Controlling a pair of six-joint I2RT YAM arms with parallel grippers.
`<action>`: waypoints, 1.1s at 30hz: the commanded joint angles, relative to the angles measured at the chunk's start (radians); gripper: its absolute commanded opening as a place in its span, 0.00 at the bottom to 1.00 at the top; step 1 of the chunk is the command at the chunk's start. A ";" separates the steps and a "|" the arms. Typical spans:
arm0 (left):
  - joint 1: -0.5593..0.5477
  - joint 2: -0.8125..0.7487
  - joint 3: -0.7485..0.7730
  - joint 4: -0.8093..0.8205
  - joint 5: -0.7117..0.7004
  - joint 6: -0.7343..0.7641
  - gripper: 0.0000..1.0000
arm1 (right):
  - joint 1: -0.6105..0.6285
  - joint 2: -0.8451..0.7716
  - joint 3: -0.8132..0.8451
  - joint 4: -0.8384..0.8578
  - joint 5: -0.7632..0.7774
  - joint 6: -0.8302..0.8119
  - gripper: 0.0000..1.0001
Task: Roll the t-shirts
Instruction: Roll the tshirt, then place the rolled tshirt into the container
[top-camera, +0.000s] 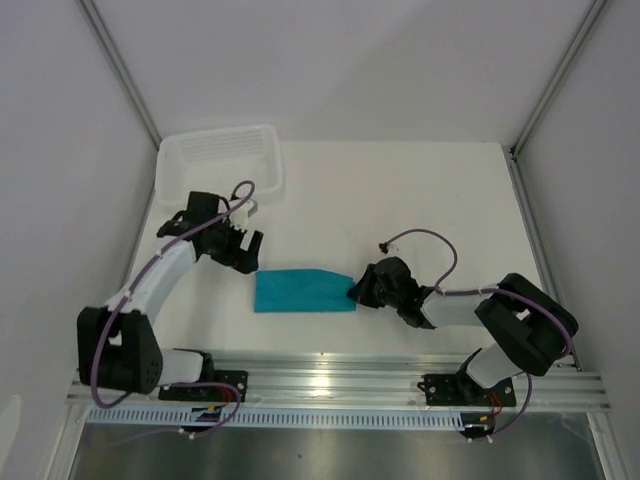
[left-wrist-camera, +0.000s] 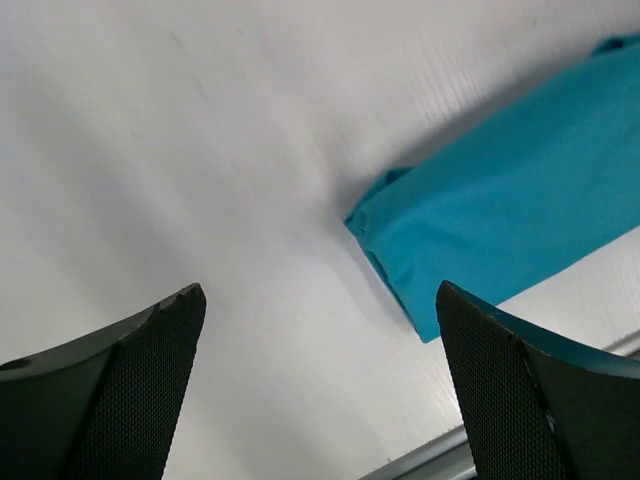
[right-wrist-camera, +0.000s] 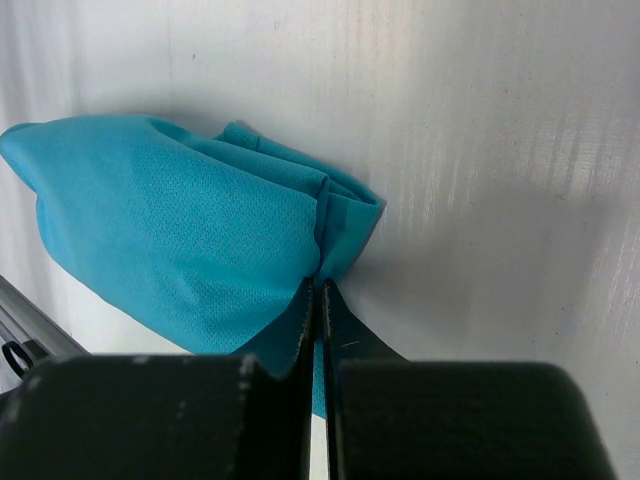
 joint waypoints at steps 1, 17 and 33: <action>0.011 -0.128 0.103 -0.007 -0.134 0.008 0.99 | 0.003 -0.010 -0.005 -0.013 0.058 -0.006 0.00; -0.001 -0.380 0.196 0.021 -0.353 -0.257 0.76 | 0.013 -0.006 0.043 -0.059 0.096 -0.026 0.00; -0.036 0.007 -0.007 -0.045 0.068 -0.288 0.76 | 0.049 -0.009 0.029 -0.081 0.139 -0.017 0.00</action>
